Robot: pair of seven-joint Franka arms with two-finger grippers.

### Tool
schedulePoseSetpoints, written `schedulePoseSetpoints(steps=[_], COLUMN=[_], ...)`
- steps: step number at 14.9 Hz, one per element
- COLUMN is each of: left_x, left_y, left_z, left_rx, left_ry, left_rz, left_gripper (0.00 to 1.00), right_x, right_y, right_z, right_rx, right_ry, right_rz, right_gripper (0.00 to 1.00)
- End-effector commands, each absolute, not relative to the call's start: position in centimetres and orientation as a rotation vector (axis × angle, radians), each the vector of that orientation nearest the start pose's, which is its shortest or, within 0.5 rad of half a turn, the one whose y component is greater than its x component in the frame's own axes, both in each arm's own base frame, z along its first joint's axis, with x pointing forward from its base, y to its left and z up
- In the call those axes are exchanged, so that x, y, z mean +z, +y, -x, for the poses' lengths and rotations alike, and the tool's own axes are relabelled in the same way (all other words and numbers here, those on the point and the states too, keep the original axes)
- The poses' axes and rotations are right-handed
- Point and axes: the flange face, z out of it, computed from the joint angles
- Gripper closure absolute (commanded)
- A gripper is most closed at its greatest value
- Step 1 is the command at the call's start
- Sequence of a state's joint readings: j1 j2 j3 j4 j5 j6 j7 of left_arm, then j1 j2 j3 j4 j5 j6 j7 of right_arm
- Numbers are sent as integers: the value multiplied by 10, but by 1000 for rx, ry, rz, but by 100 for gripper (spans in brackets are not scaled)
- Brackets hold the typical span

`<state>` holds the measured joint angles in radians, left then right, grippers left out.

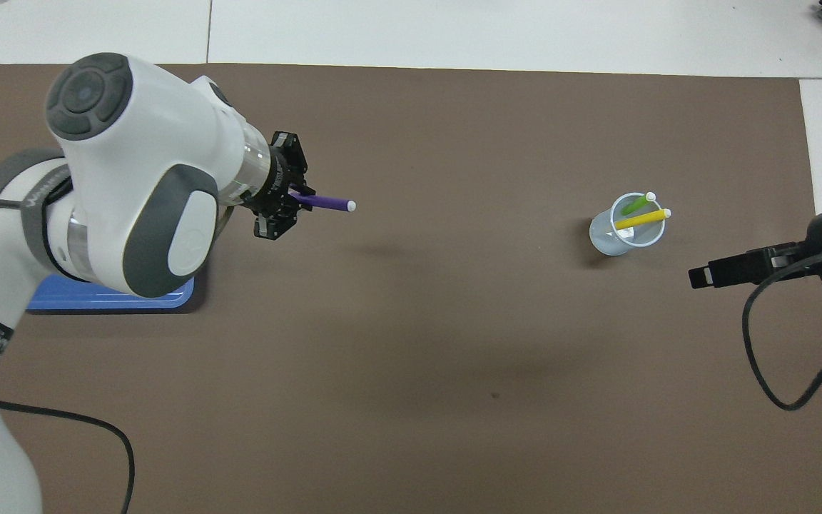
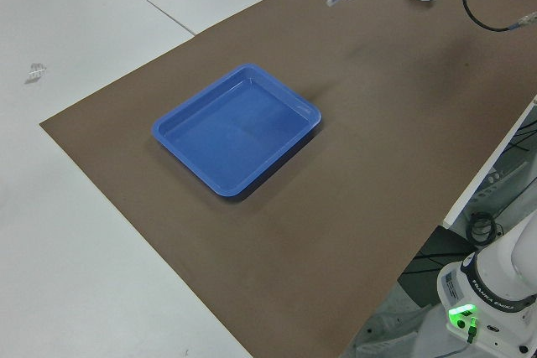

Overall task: Transfer and insert pens with both arms
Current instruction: 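Lift the purple pen and carry it toward the right gripper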

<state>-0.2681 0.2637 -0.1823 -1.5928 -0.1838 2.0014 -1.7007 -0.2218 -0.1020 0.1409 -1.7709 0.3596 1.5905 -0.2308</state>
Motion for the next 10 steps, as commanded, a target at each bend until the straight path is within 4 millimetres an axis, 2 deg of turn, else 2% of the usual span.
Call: schedulePoseSetpoints(steps=[1,3,5,7,10], left_x=[502,505,508,507,508], left_y=[-317,-346,-358,-379,-407], left_z=[-575,-565,-565,-553,-538], left_rx=[240,258,373,409,439], left_ry=[-2305,-2367,-2509,-2538,-2677], left_rz=[2538,2547,2498,2517,2462], left_gripper=[100,100,100,100,100], right_x=[588,569,554,552,553], right_y=[-5,5,36,63,102], right_z=[-515,-520,-523,-531,-536], right_rx=[-50,-68,-113,-164,-223], right_ry=[-140,-167,-149,-131,-165], right_rz=[2665,2620,2526,2493,2496], right_gripper=[0,0,0,0,0])
